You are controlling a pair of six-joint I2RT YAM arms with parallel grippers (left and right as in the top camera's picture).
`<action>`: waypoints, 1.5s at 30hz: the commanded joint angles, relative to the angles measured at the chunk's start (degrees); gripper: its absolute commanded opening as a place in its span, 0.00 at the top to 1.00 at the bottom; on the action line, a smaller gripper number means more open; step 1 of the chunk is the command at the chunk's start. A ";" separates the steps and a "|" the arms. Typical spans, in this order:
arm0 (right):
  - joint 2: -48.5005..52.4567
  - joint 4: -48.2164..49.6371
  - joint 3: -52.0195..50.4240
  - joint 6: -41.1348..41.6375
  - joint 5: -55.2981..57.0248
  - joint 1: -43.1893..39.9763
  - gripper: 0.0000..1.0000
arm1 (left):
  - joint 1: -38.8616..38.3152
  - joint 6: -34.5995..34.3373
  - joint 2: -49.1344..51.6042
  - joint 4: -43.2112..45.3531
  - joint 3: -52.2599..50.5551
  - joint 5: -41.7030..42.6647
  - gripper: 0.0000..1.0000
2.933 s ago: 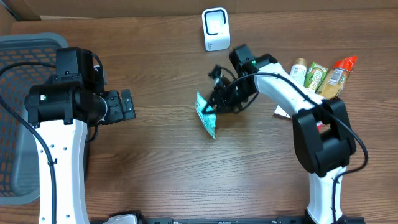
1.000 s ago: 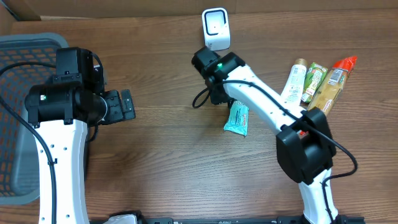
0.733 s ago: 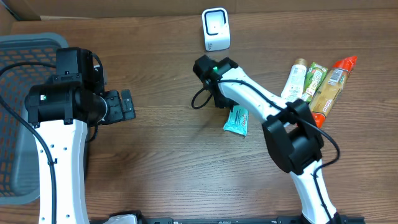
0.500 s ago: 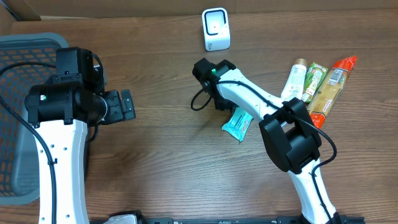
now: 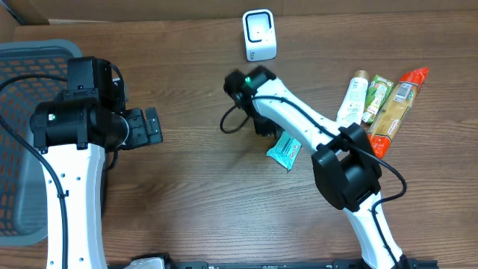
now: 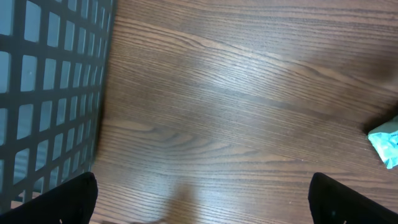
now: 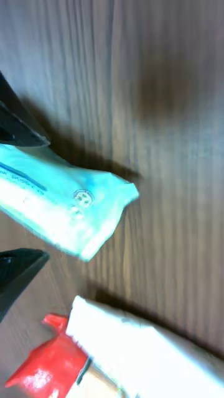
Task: Scan the item barcode
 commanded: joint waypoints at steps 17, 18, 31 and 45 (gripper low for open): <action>-3.52 -1.75 2.54 -18.80 -30.99 -16.22 0.37 | 0.31 1.27 0.13 -0.15 0.74 -0.33 0.00; -3.52 -1.51 2.05 -21.55 -33.48 -17.75 0.36 | 0.31 1.27 0.13 -0.15 0.74 -0.33 0.00; -2.95 9.51 -13.49 -45.27 -50.36 -29.88 0.32 | 0.31 1.27 0.13 -0.15 0.74 -0.33 0.01; -2.86 21.16 -25.66 -50.82 -62.60 -29.49 0.44 | 0.31 1.27 0.13 -0.15 0.74 -0.33 0.01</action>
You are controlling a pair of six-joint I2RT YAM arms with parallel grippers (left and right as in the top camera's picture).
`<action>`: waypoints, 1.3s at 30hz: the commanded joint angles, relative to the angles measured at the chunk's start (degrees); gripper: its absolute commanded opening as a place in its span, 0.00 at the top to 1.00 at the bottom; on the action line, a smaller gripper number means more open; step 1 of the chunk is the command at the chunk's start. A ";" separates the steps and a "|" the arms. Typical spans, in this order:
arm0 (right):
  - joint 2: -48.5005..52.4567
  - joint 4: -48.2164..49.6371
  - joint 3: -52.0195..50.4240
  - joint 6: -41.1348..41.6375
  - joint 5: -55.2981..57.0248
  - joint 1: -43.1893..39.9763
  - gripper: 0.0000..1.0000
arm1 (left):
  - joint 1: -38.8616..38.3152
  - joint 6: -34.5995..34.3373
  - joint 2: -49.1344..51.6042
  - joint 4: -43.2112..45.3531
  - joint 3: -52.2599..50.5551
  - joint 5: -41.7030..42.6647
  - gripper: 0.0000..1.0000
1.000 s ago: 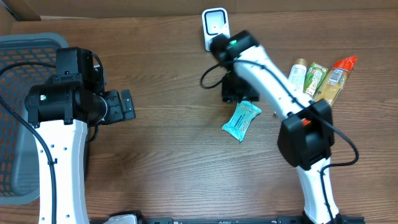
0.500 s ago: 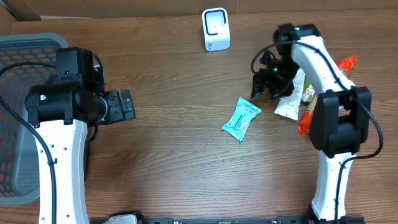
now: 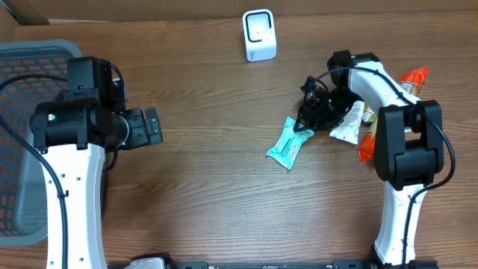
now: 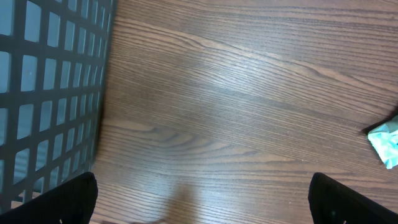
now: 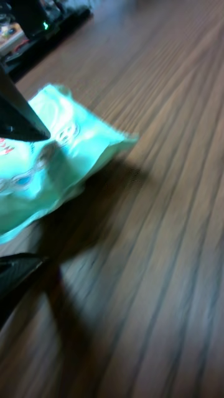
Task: Scan the item barcode
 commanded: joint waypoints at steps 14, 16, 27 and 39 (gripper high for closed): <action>-0.20 5.03 -9.35 -1.62 -14.93 2.25 0.96 | 0.31 1.27 0.13 -0.15 0.74 -0.33 0.00; -0.39 4.94 -8.35 -1.57 -18.53 2.12 0.96 | 0.31 1.29 0.13 -0.15 0.74 -0.33 0.01; -15.08 3.17 1.88 16.39 3.54 3.34 0.96 | 0.31 1.27 0.13 -0.15 0.74 -0.33 0.00; -22.86 -10.03 2.67 40.35 64.65 18.53 0.96 | 0.31 1.27 0.13 -0.15 0.74 -0.33 0.00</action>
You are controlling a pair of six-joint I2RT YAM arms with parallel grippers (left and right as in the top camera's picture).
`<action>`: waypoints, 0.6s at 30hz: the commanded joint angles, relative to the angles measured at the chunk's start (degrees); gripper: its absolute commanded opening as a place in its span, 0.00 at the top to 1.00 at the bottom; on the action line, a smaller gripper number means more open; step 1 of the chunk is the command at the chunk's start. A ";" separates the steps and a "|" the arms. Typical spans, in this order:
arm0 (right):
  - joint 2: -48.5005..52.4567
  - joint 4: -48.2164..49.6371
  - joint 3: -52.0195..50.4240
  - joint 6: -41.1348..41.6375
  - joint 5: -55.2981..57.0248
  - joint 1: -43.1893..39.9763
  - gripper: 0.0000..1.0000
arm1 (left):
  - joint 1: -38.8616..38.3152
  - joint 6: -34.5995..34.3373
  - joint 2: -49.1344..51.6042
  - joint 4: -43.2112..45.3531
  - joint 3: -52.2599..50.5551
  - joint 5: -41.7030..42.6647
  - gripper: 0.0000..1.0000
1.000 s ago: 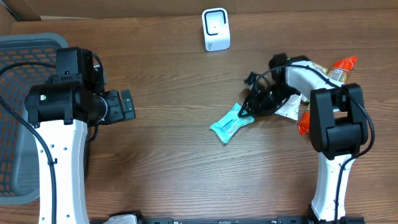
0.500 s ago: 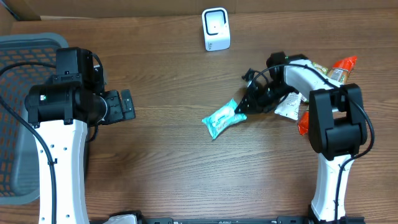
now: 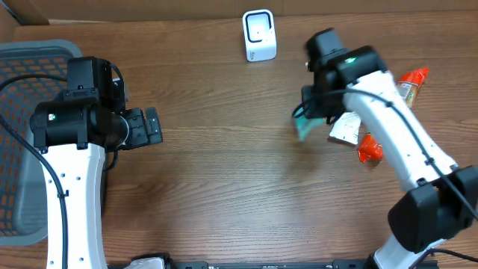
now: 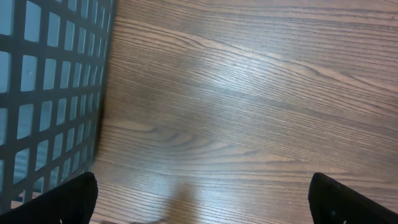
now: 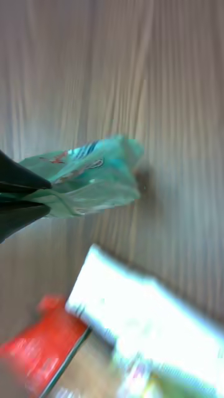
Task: Scan the item barcode
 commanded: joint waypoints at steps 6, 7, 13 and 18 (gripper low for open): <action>7.96 -5.79 0.09 16.92 29.18 9.25 0.96 | 0.31 1.27 0.13 -0.13 0.74 -0.33 0.00; 9.33 -6.29 0.09 17.68 29.14 9.77 0.96 | 0.31 1.27 0.13 -0.13 0.74 -0.33 0.00; 15.65 -6.34 0.09 18.97 27.69 12.90 0.96 | 0.31 1.27 0.13 -0.13 0.74 -0.33 0.00; 16.87 -4.17 0.09 17.97 24.24 17.57 0.96 | 0.31 1.27 0.13 -0.13 0.74 -0.33 0.00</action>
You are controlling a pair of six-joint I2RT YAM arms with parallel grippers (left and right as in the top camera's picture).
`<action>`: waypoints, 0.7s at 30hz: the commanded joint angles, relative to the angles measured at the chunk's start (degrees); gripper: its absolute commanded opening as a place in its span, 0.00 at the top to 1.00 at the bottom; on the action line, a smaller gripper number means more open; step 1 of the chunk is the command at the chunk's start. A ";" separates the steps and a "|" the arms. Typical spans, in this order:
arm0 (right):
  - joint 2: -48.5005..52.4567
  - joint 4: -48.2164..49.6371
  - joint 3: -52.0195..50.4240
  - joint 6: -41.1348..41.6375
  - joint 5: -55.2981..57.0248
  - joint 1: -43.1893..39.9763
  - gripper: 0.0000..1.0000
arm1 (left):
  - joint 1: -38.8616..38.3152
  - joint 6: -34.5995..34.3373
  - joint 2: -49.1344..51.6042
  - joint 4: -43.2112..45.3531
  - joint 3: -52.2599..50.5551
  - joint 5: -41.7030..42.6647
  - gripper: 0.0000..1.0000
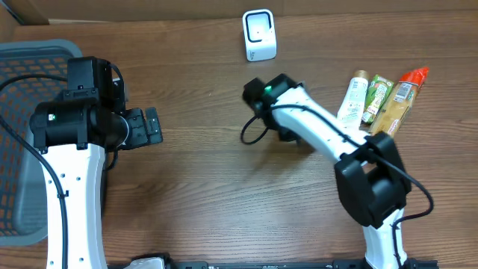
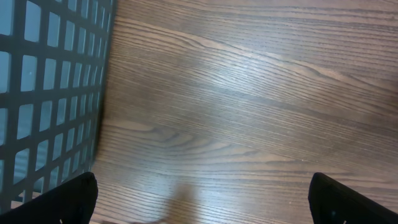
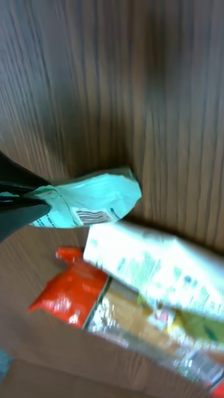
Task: Scan the item barcode
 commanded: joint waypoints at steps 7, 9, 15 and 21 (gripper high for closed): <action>0.70 8.02 0.15 -9.57 -16.00 8.37 0.70 | 0.31 1.27 0.13 -0.13 0.74 -0.33 0.00; 0.68 9.03 0.72 -9.75 -19.80 8.74 0.64 | 0.31 1.27 0.13 -0.13 0.74 -0.33 0.00; -0.44 7.43 7.41 -10.58 -28.37 5.53 0.56 | 0.31 1.27 0.13 -0.13 0.74 -0.33 0.01; -2.23 2.03 14.80 -17.46 -34.67 -5.03 0.32 | 0.31 1.27 0.13 -0.13 0.74 -0.33 0.00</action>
